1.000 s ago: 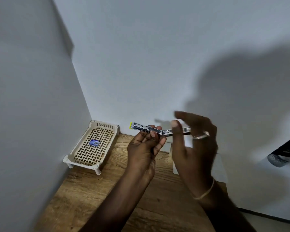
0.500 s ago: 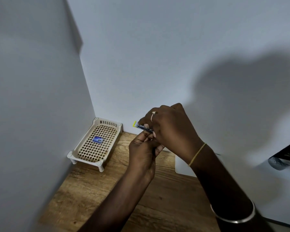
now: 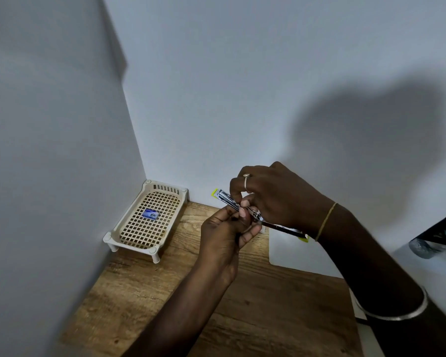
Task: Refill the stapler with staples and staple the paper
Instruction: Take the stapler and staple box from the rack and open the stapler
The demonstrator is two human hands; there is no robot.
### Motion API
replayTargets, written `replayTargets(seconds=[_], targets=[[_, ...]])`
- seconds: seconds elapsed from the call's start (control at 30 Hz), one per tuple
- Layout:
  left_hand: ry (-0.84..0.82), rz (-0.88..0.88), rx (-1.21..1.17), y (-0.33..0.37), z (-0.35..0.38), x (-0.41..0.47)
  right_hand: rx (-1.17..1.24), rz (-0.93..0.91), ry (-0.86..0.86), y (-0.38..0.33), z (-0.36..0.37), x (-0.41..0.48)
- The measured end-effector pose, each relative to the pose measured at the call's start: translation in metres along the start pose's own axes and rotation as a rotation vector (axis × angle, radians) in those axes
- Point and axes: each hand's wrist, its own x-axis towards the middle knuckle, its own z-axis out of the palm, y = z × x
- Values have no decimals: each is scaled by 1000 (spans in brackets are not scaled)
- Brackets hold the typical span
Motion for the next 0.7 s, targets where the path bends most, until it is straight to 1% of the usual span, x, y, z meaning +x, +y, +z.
replayTargets(seconds=[0.13, 0.37, 0.57, 0.7], targets=[[-17, -22, 34, 3, 3, -4, 23, -19, 8, 3, -2, -3], [-35, -76, 33, 5, 7, -5, 87, 0, 58, 9, 1, -12], [-50, -76, 50, 3, 7, -3, 65, 16, 86, 14, 6, -20], [-44, -69, 73, 3, 5, 0, 87, 36, 137, 15, 11, -26]])
